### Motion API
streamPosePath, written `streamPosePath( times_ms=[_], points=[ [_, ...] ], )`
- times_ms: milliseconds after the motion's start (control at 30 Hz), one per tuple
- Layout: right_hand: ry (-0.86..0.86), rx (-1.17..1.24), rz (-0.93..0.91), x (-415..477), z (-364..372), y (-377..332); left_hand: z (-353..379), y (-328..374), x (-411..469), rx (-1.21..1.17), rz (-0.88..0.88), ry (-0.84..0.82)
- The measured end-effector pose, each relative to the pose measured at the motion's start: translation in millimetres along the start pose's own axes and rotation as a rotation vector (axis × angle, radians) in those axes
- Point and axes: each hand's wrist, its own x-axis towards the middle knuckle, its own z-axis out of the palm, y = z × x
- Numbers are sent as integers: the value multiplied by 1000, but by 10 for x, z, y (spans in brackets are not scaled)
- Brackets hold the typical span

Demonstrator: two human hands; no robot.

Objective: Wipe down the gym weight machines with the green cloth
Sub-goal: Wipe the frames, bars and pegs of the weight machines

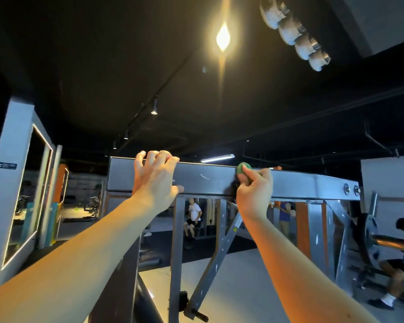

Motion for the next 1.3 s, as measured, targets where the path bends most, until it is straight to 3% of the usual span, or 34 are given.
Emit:
streamPosePath(
  times_ms=[67, 233, 333, 500, 700, 833, 933, 1033, 1200, 1300],
  points=[
    [44, 12, 3, -193, 222, -189, 2, -88, -24, 10, -4, 32],
    [-168, 17, -347, -587, 586, -698, -16, -162, -28, 6, -4, 23],
    [-290, 94, -223, -359, 378, -469, -13, -197, -21, -4, -3, 33],
    [18, 26, 11, -283, 250, -233, -6, -289, -42, -3, 23, 35],
    [-54, 89, -240, -646, 897, -1004, -86, -438, -82, 32, 20, 38],
    [-215, 50, -298, -417, 616, -798, -107, -519, -66, 1, -3, 24],
    [-17, 54, -135, -265, 405, -389, -134, -585, -70, -1, 2, 32],
    [126, 54, 0, -399, 611, -489, -174, -678, -103, -3, -6, 41],
    [-9, 115, -227, -800, 1078, -1218, -218, -806, -116, -29, -37, 29],
    [-140, 133, -330, -716, 997, -1139, -220, -842, -121, -49, -54, 20]
  ],
)
